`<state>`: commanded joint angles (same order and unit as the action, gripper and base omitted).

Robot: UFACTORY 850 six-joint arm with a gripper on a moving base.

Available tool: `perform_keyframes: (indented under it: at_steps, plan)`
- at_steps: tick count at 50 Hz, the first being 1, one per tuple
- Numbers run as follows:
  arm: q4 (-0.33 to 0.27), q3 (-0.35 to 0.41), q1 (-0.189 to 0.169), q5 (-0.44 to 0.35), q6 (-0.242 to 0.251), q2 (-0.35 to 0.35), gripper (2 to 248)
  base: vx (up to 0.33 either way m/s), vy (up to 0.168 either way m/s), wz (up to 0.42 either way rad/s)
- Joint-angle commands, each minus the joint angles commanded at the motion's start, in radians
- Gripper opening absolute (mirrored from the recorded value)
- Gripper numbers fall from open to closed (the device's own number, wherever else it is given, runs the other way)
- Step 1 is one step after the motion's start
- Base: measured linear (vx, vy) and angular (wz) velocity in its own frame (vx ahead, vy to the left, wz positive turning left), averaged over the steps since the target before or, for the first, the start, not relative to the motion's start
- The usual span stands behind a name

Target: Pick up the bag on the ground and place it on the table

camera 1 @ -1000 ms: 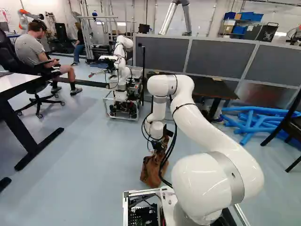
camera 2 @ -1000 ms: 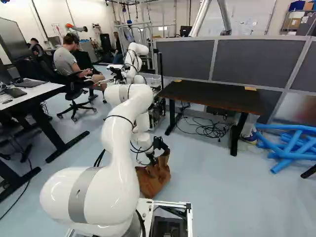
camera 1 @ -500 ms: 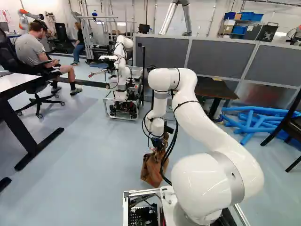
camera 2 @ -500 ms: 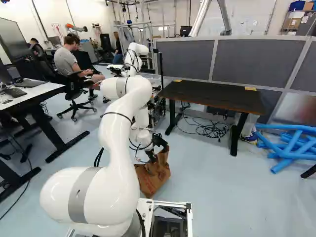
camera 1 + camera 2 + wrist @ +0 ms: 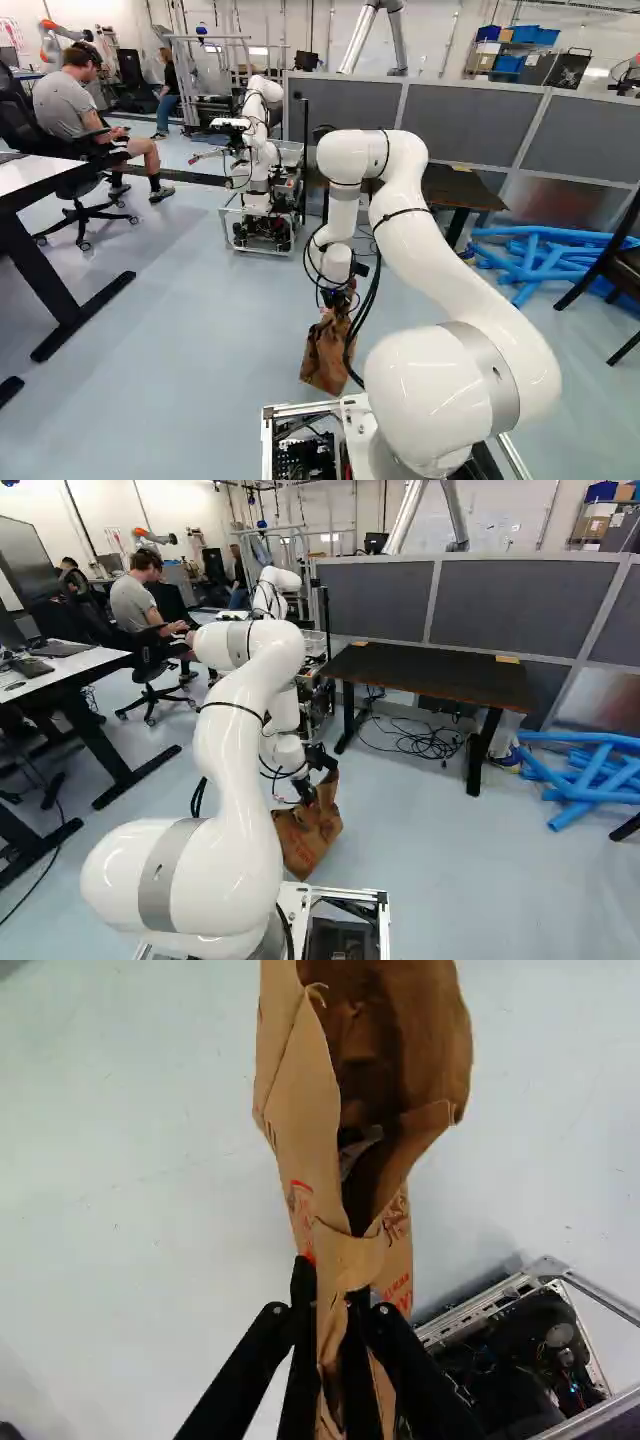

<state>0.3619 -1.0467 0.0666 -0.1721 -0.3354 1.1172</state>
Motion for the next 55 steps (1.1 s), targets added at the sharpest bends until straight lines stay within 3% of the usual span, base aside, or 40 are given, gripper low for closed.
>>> perform_keyframes:
  at_steps: [55]
  plan:
    - [-0.003, 0.162, 0.001, 0.07, 0.0, -0.225, 21, 0.0, 0.0, 0.0]
